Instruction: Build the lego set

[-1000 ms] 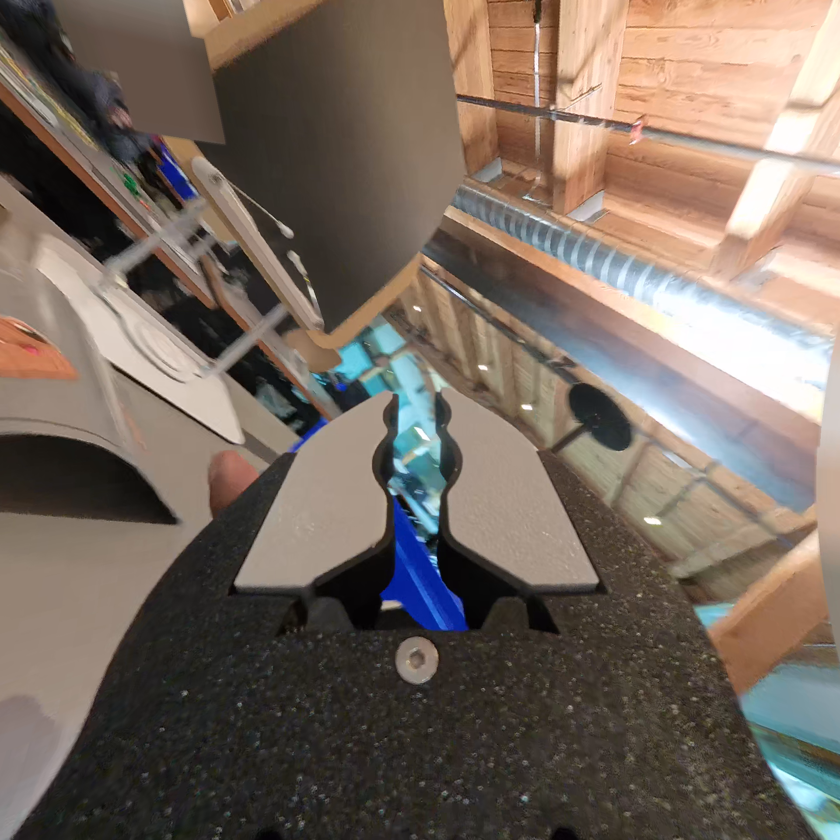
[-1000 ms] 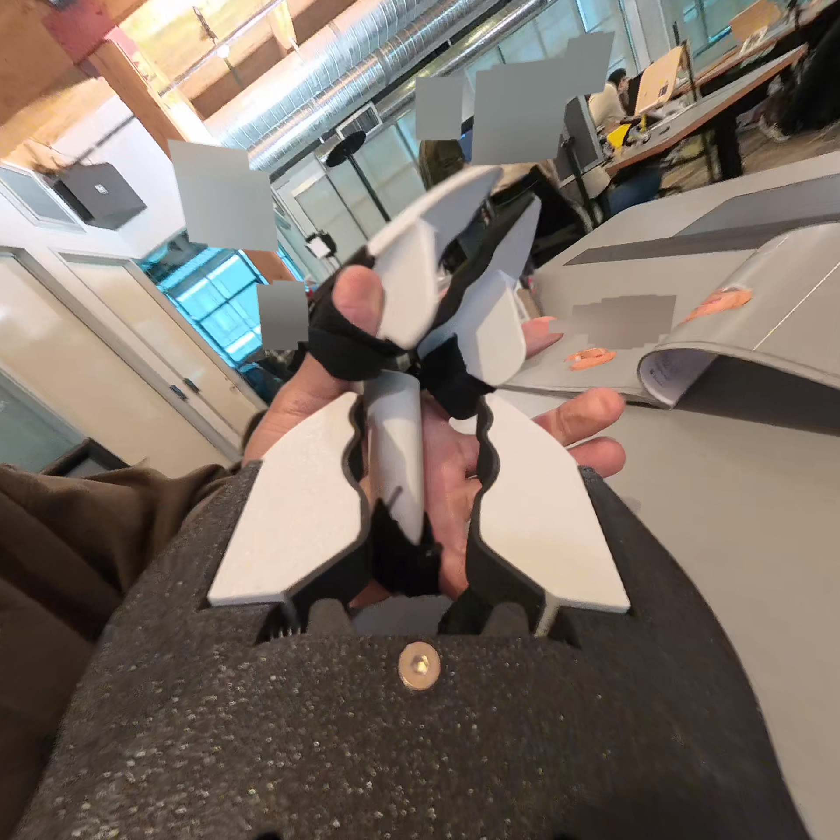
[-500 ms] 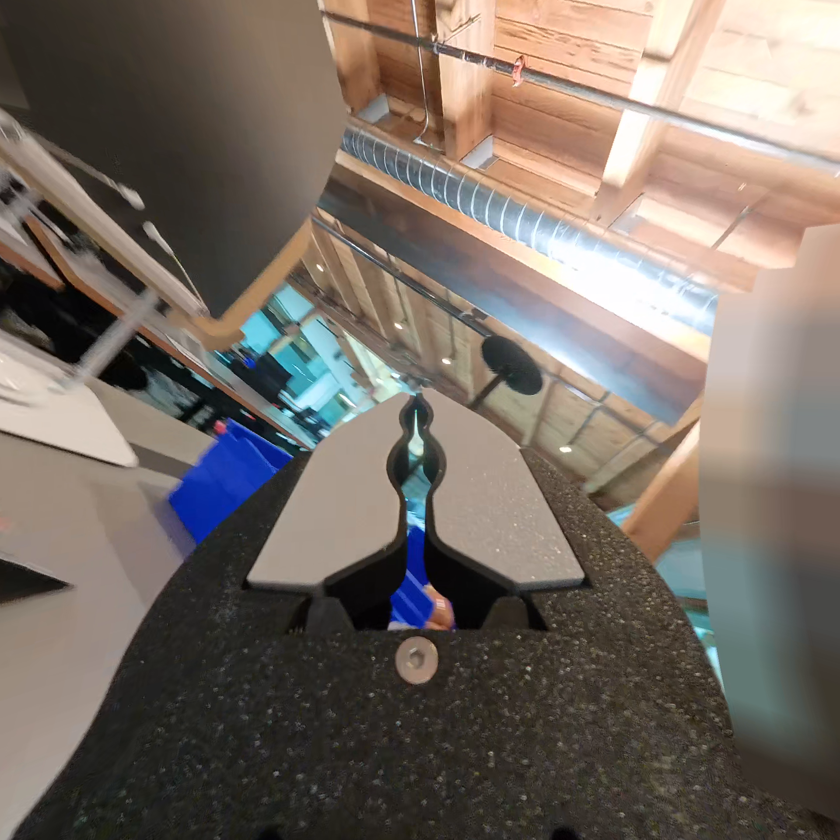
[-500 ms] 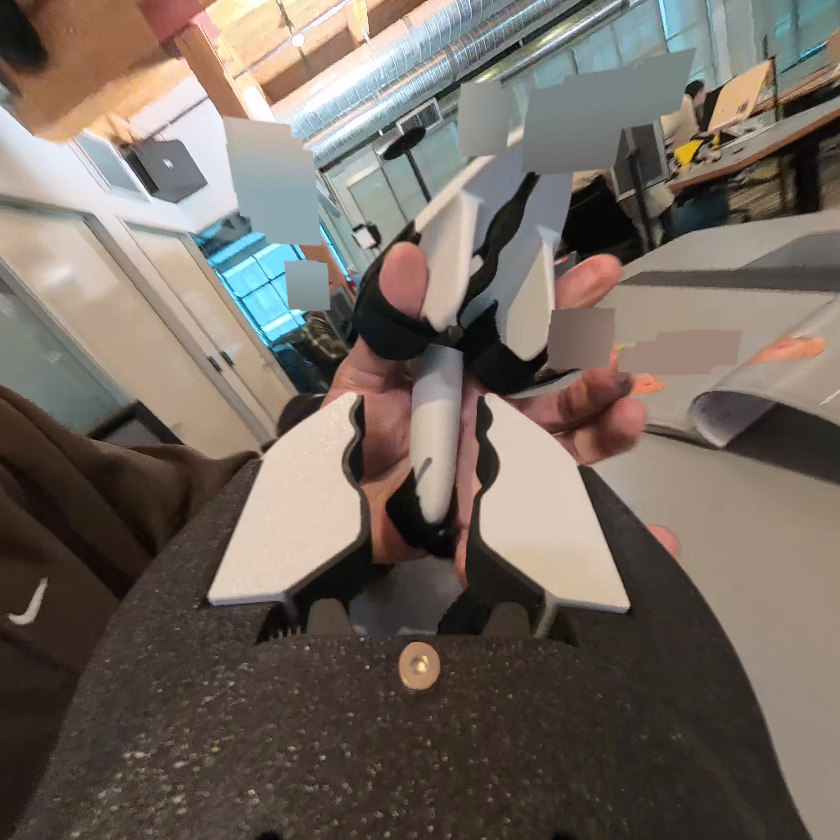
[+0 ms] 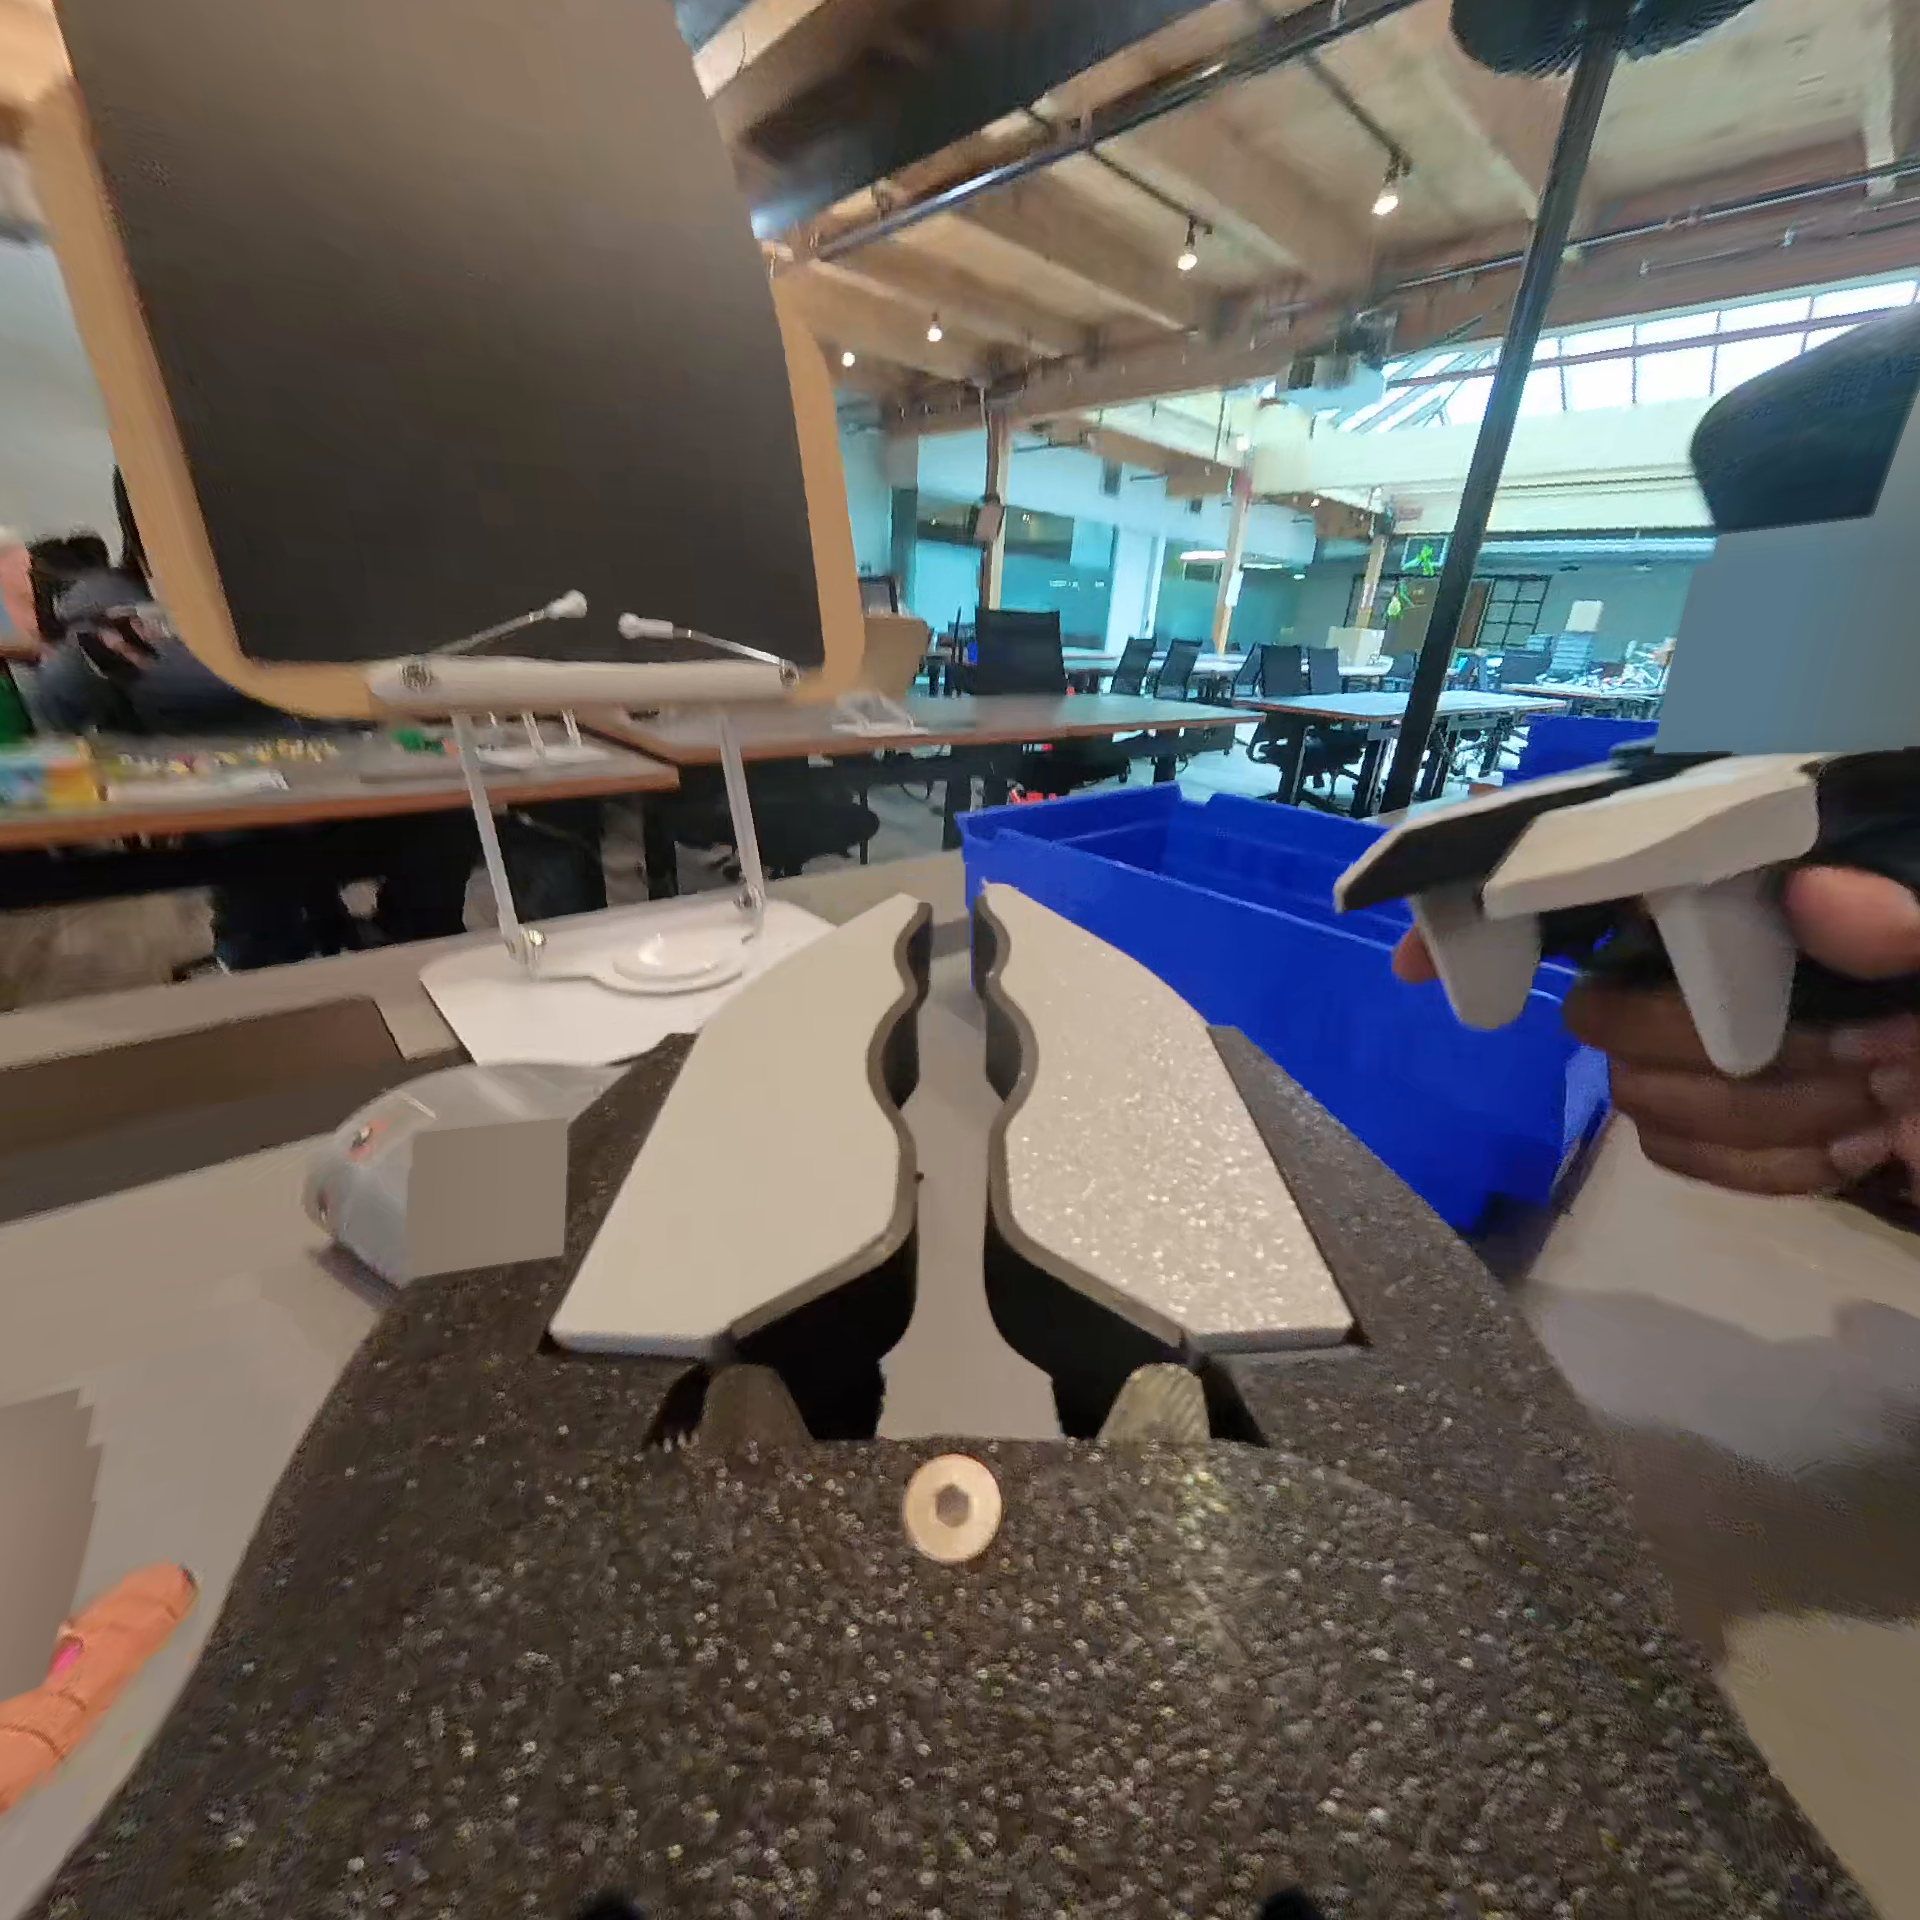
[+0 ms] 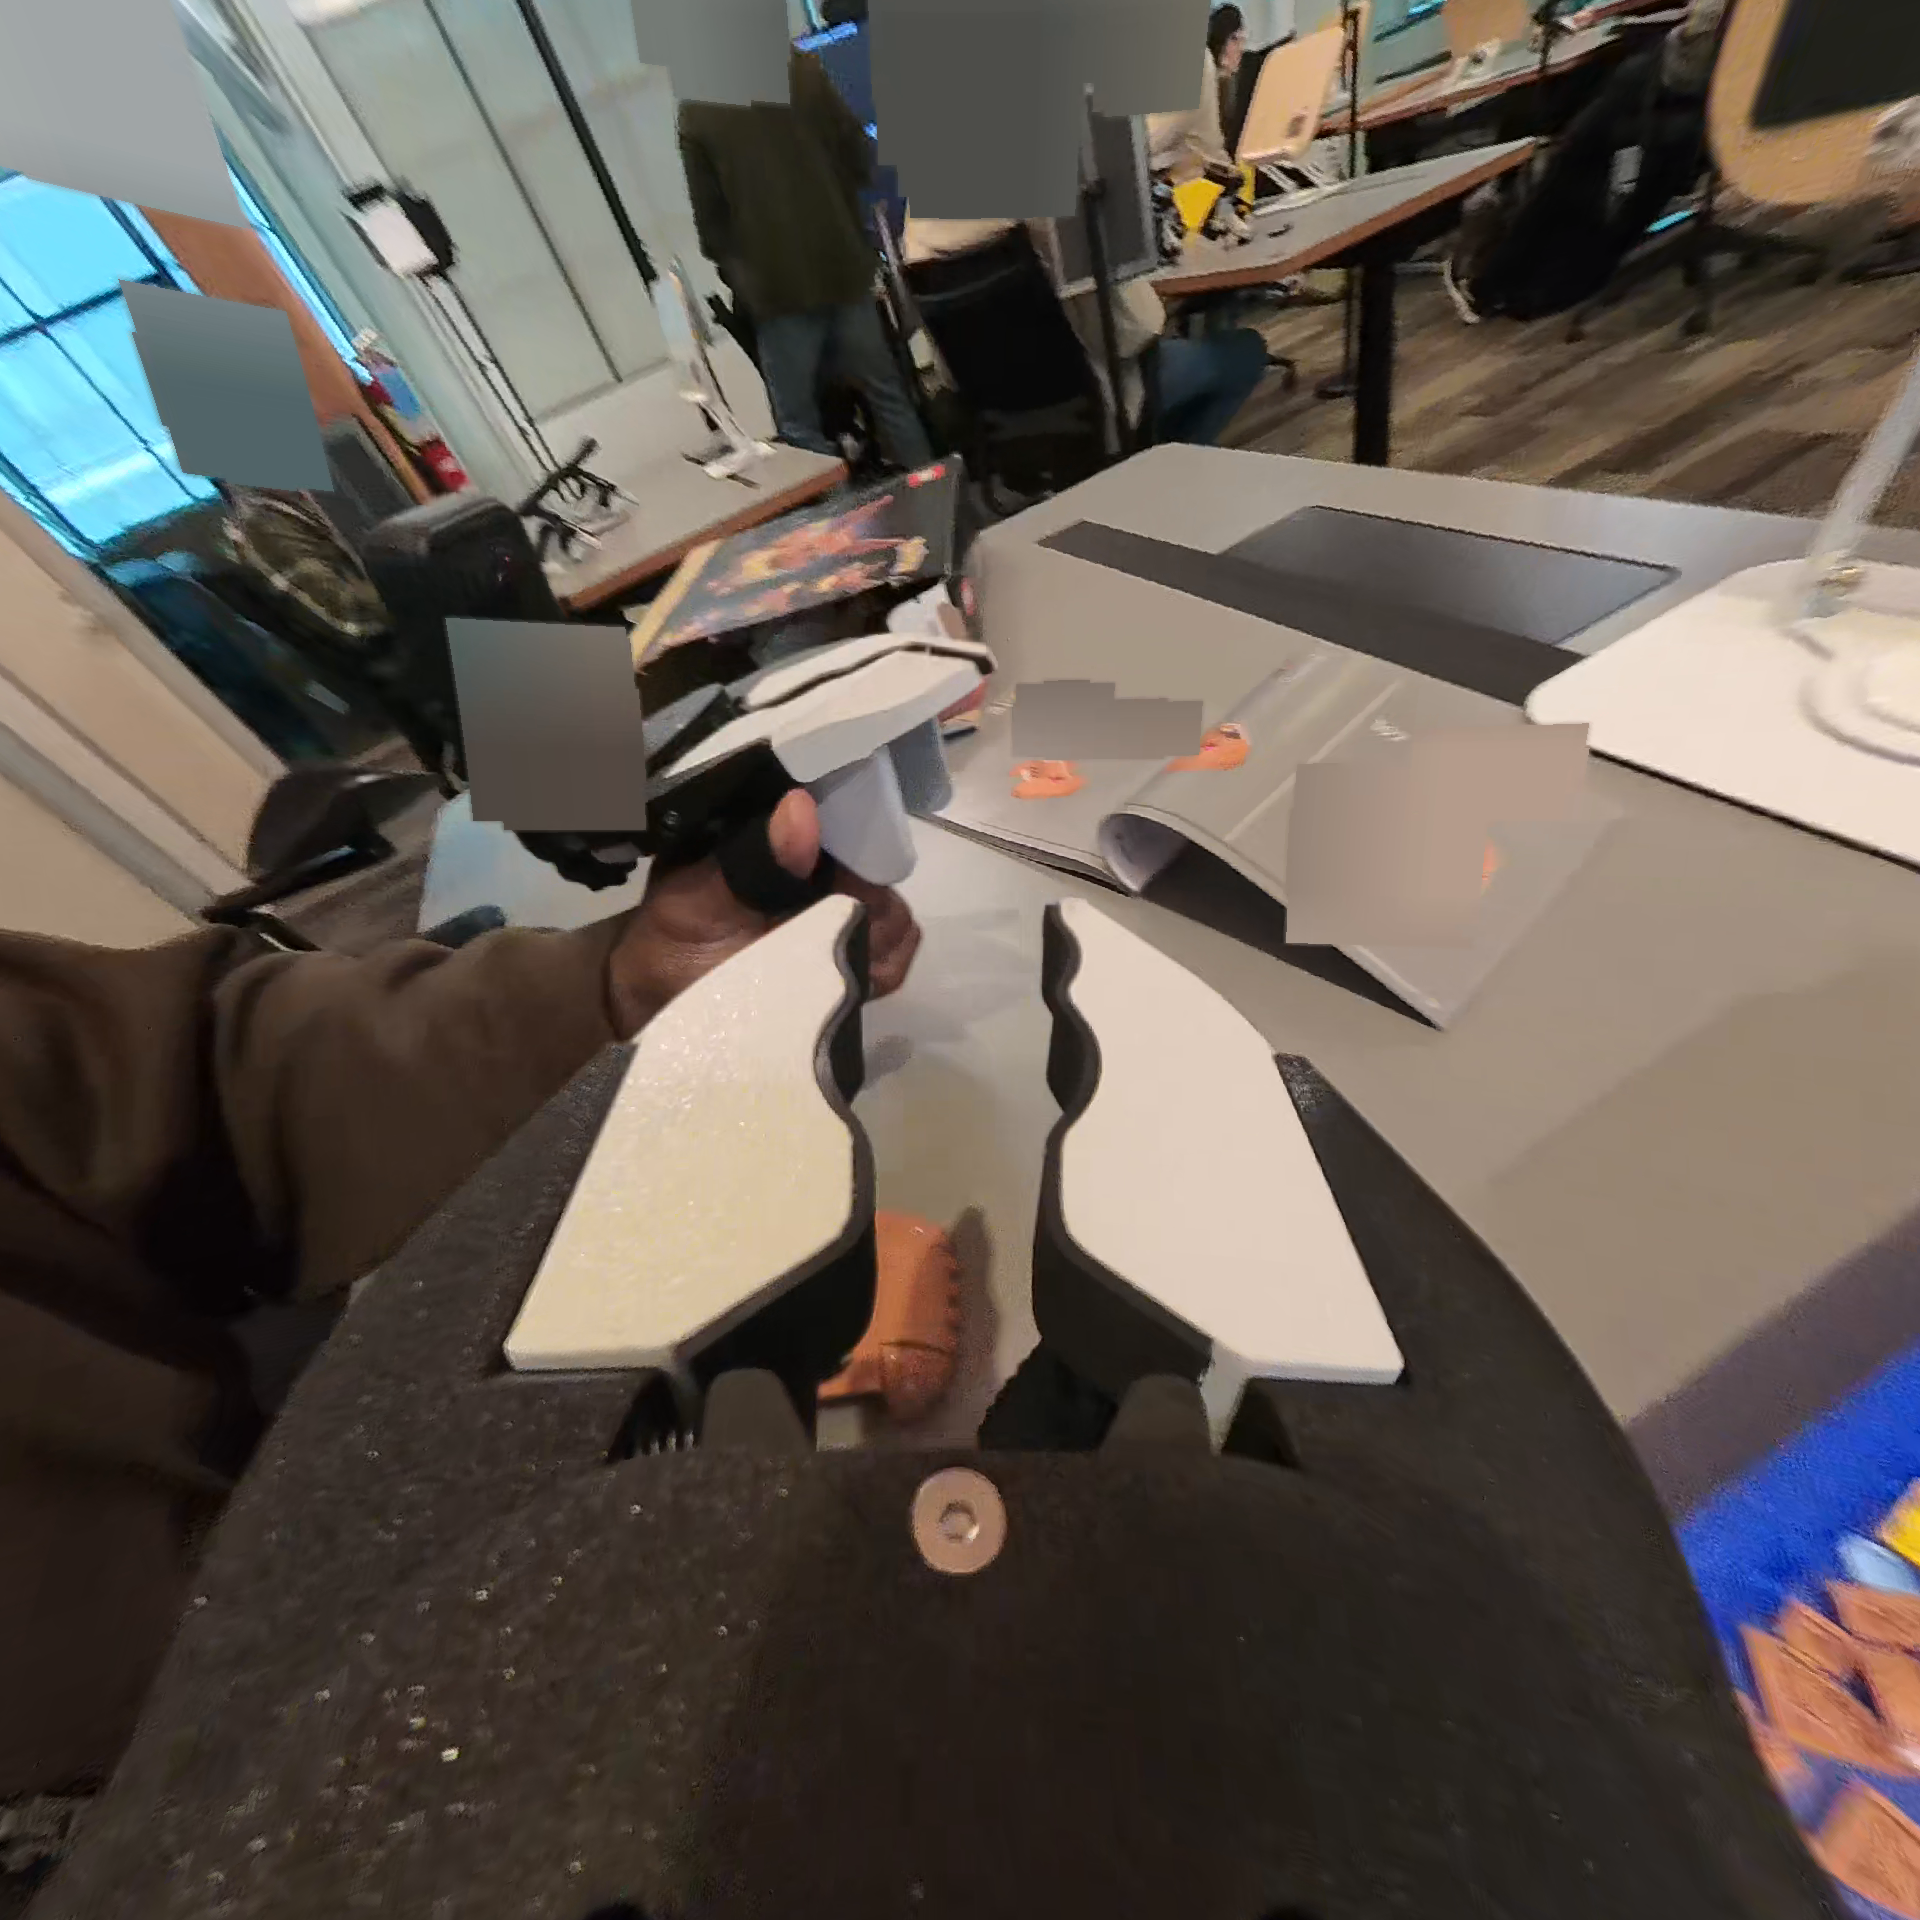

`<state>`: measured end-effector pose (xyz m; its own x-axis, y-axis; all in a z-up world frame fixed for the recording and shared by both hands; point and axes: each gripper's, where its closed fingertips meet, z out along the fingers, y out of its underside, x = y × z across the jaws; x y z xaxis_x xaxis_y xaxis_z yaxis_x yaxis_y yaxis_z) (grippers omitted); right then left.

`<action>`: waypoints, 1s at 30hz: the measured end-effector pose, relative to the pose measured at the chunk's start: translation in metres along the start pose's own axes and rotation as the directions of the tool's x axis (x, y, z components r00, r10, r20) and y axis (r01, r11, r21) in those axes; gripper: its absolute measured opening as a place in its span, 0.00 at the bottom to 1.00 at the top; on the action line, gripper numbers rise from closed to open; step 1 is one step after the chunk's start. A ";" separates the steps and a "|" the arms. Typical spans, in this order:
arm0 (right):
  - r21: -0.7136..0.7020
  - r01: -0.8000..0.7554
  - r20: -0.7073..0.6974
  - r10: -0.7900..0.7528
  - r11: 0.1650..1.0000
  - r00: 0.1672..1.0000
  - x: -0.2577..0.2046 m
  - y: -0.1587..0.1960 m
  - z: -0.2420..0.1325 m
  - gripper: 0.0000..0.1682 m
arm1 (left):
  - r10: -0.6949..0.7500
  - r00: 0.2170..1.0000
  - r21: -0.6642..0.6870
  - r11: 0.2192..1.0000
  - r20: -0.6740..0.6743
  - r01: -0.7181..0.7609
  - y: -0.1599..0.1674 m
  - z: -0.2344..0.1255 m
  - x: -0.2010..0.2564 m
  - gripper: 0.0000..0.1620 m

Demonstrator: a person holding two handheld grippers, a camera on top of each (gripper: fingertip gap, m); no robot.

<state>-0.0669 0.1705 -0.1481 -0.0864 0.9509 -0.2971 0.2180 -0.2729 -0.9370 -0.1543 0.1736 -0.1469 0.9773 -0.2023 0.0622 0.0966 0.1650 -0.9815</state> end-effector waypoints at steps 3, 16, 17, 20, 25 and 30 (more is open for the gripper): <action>-0.033 0.035 -0.051 -0.037 0.999 0.998 0.016 -0.004 -0.014 0.18 | -0.002 1.000 -0.065 0.998 0.009 0.002 0.015 0.003 -0.004 0.07; -0.066 0.021 -0.112 -0.028 0.998 0.993 0.046 0.011 -0.026 0.14 | 0.018 0.993 -0.301 0.952 -0.120 -0.054 0.069 0.014 0.025 0.00; -0.067 0.028 -0.115 -0.036 0.997 0.993 0.046 0.012 -0.025 0.14 | 0.011 0.992 -0.311 0.949 -0.126 -0.050 0.070 0.014 0.026 0.00; -0.076 0.057 -0.119 -0.066 0.995 0.991 0.046 0.013 -0.025 0.14 | -0.026 0.988 -0.324 0.946 -0.150 -0.025 0.071 0.012 0.031 0.00; -0.100 0.095 -0.113 -0.106 0.990 0.988 0.043 0.016 -0.023 0.11 | -0.043 0.979 -0.339 0.940 -0.198 -0.027 0.073 0.009 0.039 0.00; -0.118 0.169 -0.086 -0.180 0.979 0.980 0.021 0.015 -0.018 0.00 | -0.062 0.971 -0.342 0.940 -0.230 -0.021 0.073 0.005 0.043 0.00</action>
<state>-0.0484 0.1892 -0.1650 -0.0403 0.9934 -0.1071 0.3131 -0.0892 -0.9455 -0.1044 0.1818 -0.2146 0.8998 -0.4290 0.0800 0.0064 -0.1705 -0.9853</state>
